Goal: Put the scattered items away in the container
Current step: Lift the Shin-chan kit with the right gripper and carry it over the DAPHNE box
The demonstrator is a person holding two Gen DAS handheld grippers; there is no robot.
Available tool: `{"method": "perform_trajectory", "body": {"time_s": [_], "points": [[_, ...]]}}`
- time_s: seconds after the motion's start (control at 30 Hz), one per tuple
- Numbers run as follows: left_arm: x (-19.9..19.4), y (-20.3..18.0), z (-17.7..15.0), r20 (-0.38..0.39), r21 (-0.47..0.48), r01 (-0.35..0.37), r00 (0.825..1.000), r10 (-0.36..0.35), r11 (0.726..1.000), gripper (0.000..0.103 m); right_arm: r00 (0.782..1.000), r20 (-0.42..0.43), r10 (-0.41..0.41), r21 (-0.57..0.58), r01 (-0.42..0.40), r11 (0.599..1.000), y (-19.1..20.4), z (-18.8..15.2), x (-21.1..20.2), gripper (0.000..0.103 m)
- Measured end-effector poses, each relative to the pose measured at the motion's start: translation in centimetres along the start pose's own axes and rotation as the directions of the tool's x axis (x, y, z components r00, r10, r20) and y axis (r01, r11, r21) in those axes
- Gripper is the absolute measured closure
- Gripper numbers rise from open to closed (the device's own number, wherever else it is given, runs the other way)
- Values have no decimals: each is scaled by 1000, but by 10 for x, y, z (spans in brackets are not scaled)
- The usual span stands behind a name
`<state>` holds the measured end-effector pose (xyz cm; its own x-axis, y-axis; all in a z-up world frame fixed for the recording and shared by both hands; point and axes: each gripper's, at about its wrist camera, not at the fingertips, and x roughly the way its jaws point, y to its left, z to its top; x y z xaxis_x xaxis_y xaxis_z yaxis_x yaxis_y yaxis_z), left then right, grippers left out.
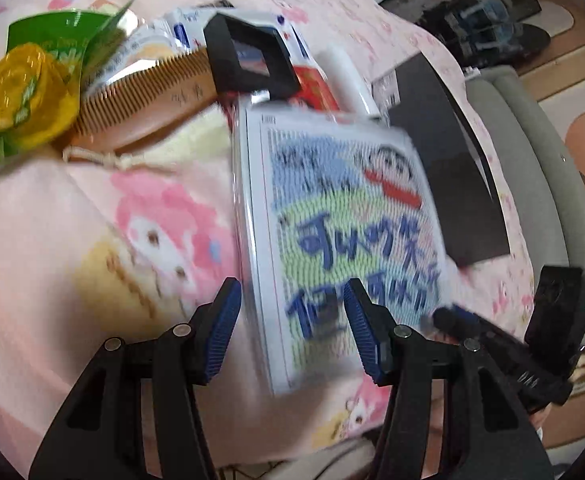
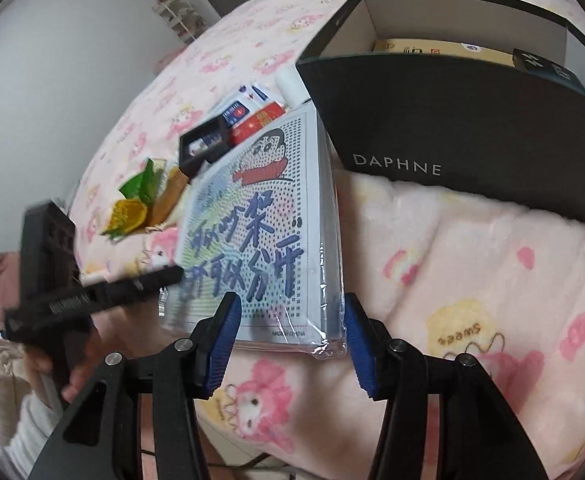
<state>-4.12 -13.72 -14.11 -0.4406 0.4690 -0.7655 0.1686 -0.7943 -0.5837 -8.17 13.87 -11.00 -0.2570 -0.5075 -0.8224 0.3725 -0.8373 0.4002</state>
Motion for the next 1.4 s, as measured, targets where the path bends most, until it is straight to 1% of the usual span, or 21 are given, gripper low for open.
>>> {"method": "perform_trajectory", "body": {"time_s": [0.07,0.17,0.23,0.3,0.43,0.53,0.6,0.7,0.8,0.87,0.9,0.97,1.1,1.17,1.27,1.4], "points": [[6,1,3,-4,-8,-9,1000,9,1000,49,1000,-14,-25,-19,25,1000,-1,4,10,55],[15,1,3,-20,-4,-50,999,50,999,48,998,-36,-48,-33,46,998,-4,10,23,55],[17,1,2,-31,12,-74,997,74,997,47,998,-36,-49,-33,48,998,-6,12,31,53],[22,-1,3,-43,25,-87,995,88,996,42,998,-41,-46,-33,44,998,-8,12,38,48],[28,-14,0,-46,81,-92,994,96,992,44,998,-34,-50,-32,49,998,-8,10,46,46],[24,-14,-4,-42,91,-63,997,67,994,43,999,-6,-50,-35,50,998,-5,8,35,48],[22,-12,-6,-45,89,-38,998,42,995,40,1000,8,-25,-17,25,1000,-7,8,22,51],[21,-10,-11,-75,70,1,997,4,998,40,1000,12,9,-6,-9,1000,-5,4,6,52],[18,-9,-19,-78,60,0,997,5,998,40,1000,1,7,-12,-7,1000,1,-3,-1,52],[20,-11,-20,-82,66,-18,996,23,998,41,1000,-7,-3,-26,3,1000,5,-8,1,52],[22,-12,-19,-84,70,-28,996,34,997,41,1000,-12,-5,-24,5,1000,5,-9,5,50],[26,-13,-19,-89,79,-50,994,57,996,41,1000,-25,-6,0,6,1000,-1,-10,18,50],[33,-17,-17,-98,96,-92,990,101,991,38,999,-34,-13,32,14,999,-12,-10,38,50],[31,-19,-18,-90,98,-90,991,99,991,38,999,-32,-20,20,21,1000,-12,-11,39,50],[20,-24,-21,-65,103,-72,995,78,992,41,1000,-6,-11,14,11,1000,-9,-11,26,52],[-11,-37,-26,12,104,-17,1000,16,994,42,999,47,24,-3,-24,1000,-3,-9,-4,54]]}}
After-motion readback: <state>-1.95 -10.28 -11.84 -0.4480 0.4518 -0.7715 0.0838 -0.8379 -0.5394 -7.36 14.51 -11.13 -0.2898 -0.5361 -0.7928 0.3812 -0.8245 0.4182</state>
